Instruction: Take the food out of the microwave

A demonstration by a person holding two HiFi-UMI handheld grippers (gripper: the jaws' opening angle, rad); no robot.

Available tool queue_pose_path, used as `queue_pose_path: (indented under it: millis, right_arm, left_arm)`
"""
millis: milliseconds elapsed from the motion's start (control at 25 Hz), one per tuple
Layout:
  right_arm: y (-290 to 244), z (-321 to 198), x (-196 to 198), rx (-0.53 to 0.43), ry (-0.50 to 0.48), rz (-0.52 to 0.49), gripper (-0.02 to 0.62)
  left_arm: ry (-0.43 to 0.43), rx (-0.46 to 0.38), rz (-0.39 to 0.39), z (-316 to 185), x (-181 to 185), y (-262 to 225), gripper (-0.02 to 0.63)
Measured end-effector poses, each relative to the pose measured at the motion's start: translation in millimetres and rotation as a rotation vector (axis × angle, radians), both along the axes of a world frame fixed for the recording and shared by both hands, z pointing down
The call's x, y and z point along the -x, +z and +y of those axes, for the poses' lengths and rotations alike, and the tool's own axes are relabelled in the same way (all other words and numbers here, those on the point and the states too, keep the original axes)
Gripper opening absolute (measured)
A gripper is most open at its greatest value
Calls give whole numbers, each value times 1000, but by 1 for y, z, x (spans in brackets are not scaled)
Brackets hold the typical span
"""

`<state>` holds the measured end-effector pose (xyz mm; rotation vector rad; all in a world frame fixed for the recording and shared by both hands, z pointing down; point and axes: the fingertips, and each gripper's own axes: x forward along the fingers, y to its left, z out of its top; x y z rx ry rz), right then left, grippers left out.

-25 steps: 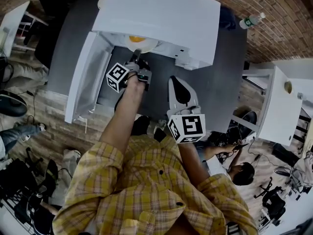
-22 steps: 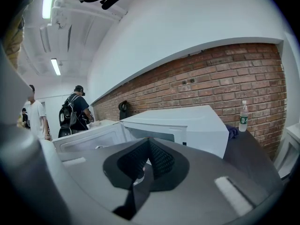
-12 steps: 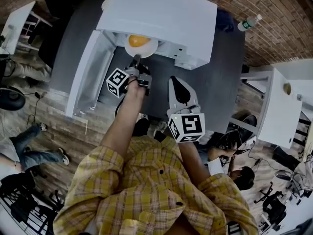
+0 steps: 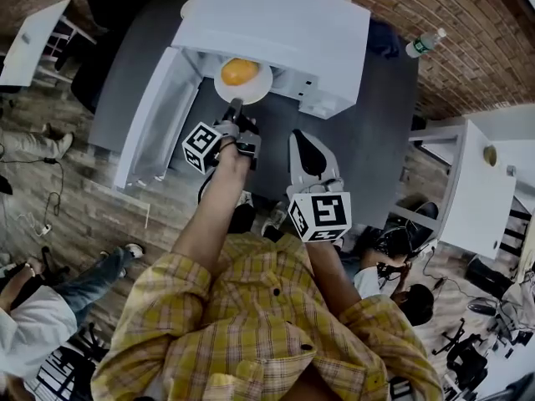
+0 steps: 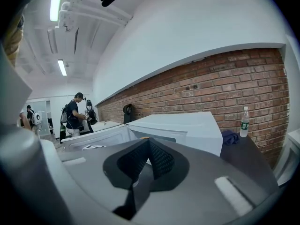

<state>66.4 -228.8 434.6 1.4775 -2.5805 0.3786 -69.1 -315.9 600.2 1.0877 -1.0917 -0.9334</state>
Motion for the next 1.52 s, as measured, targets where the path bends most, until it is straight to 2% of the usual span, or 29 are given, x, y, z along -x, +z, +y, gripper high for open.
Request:
queue_pose_path:
  millis: [520, 1520]
  right_arm:
    - [-6, 17, -4, -14, -23, -13, 3]
    - [-34, 39, -6, -69, -17, -31, 3]
  left_arm:
    - [-44, -21, 35, 42, -2, -37, 6]
    - [-9, -103, -25, 108, -19, -117, 6]
